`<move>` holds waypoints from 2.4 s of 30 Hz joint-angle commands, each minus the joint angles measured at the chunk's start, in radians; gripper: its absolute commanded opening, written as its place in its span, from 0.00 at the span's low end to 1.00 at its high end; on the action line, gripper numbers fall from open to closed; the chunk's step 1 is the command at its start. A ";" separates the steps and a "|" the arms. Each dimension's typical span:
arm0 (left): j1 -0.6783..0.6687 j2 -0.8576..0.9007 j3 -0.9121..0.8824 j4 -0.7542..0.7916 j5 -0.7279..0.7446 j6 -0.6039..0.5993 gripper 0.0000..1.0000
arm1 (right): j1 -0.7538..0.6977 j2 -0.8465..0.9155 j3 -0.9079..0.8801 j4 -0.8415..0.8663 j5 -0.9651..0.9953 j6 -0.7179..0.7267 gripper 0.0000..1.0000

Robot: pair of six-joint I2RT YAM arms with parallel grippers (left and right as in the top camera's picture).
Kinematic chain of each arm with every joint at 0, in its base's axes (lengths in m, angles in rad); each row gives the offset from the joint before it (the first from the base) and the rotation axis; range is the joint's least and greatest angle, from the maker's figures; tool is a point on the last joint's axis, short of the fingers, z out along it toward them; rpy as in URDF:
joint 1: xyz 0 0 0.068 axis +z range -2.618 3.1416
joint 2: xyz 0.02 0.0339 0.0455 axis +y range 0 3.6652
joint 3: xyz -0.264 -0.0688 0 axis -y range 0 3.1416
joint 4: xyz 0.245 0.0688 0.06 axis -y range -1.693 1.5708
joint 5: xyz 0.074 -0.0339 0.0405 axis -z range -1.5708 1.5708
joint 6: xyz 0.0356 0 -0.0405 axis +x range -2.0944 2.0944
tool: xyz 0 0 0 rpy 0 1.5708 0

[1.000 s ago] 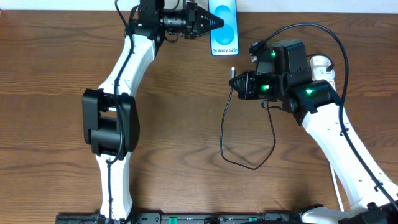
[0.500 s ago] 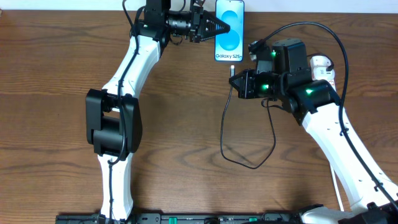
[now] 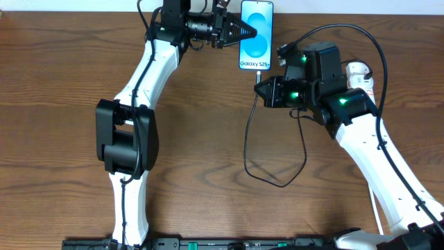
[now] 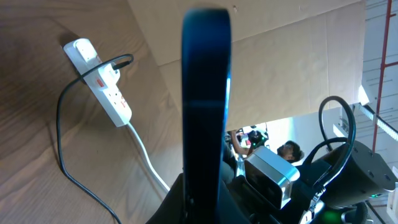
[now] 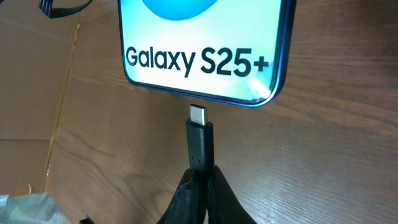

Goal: Plug charger to phone and switch on socket
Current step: 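Carry the plug with the right gripper up to the phone's bottom port, then push the plug upward into the phone port with the right gripper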

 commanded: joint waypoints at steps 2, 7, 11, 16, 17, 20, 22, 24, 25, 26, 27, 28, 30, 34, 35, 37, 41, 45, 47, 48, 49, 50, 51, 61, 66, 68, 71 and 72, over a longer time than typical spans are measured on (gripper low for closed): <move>0.002 -0.035 0.013 0.006 0.042 -0.017 0.07 | 0.012 0.018 0.018 0.006 -0.037 0.011 0.01; 0.002 -0.035 0.013 0.006 0.039 -0.017 0.07 | 0.014 0.020 0.019 0.011 -0.047 0.012 0.01; 0.002 -0.035 0.013 0.006 0.039 -0.017 0.07 | 0.014 0.020 0.019 0.012 -0.045 0.012 0.01; 0.002 -0.035 0.013 0.006 0.039 -0.017 0.07 | 0.014 0.020 0.019 0.026 -0.046 0.014 0.01; 0.002 -0.035 0.013 0.006 0.039 -0.017 0.07 | 0.014 0.020 0.018 0.027 -0.046 0.020 0.01; 0.002 -0.035 0.013 0.006 0.039 -0.017 0.07 | 0.014 0.022 0.019 0.031 -0.046 0.023 0.01; 0.002 -0.035 0.013 0.006 0.039 -0.017 0.07 | 0.014 0.024 0.018 0.033 -0.046 0.023 0.01; 0.002 -0.035 0.013 0.006 0.039 -0.022 0.07 | 0.014 0.029 0.018 0.033 -0.046 0.023 0.01; 0.002 -0.035 0.013 0.006 0.039 -0.022 0.07 | 0.014 0.033 0.019 0.033 -0.047 0.023 0.01; 0.002 -0.035 0.013 0.006 0.039 -0.023 0.07 | 0.014 0.037 0.019 0.033 -0.047 0.026 0.01; 0.002 -0.035 0.013 0.006 0.039 -0.024 0.07 | 0.014 0.042 0.018 0.033 -0.047 0.030 0.01; 0.002 -0.035 0.013 0.006 0.039 -0.024 0.07 | 0.014 0.046 0.018 0.035 -0.051 0.030 0.01; 0.002 -0.035 0.013 0.006 0.040 -0.024 0.07 | 0.014 0.046 0.019 0.038 -0.050 0.030 0.01; 0.002 -0.035 0.013 0.006 0.040 -0.024 0.07 | 0.014 0.046 0.019 0.049 -0.051 0.041 0.01; 0.002 -0.035 0.013 0.006 0.040 -0.024 0.07 | 0.014 0.046 0.019 0.050 -0.051 0.041 0.01; 0.002 -0.035 0.013 0.006 0.039 -0.024 0.07 | 0.014 0.046 0.019 0.054 -0.051 0.041 0.01; 0.002 -0.035 0.013 0.006 0.039 -0.024 0.07 | 0.014 0.046 0.019 0.056 -0.066 0.040 0.01; 0.002 -0.035 0.013 0.045 0.038 -0.019 0.07 | 0.014 0.046 0.019 0.056 -0.077 0.040 0.01; 0.003 -0.035 0.013 0.051 0.031 -0.019 0.07 | 0.014 0.046 0.019 0.055 -0.080 0.040 0.01; 0.004 -0.035 0.013 0.051 0.029 -0.019 0.07 | 0.014 0.046 0.019 0.055 -0.080 0.040 0.01; 0.006 -0.035 0.013 0.051 0.024 -0.019 0.07 | 0.014 0.046 0.019 0.054 -0.081 0.040 0.01; 0.007 -0.035 0.013 0.051 0.023 -0.019 0.07 | 0.014 0.046 0.019 0.052 -0.080 0.040 0.01; 0.008 -0.035 0.013 0.051 0.021 -0.019 0.07 | 0.014 0.046 0.019 0.051 -0.080 0.040 0.01; 0.008 -0.035 0.013 0.051 0.020 -0.012 0.07 | 0.014 0.046 0.019 0.050 -0.069 0.035 0.01; 0.008 -0.035 0.013 0.051 0.020 -0.012 0.07 | 0.014 0.046 0.019 0.052 -0.068 0.028 0.01; 0.008 -0.035 0.013 0.051 0.020 -0.012 0.07 | 0.014 0.045 0.020 0.052 -0.068 0.025 0.01; 0.008 -0.035 0.013 0.051 0.020 -0.012 0.07 | 0.014 0.045 0.022 0.052 -0.066 0.018 0.01; 0.008 -0.035 0.013 0.051 0.020 -0.012 0.07 | 0.014 0.045 0.022 0.052 -0.060 0.018 0.01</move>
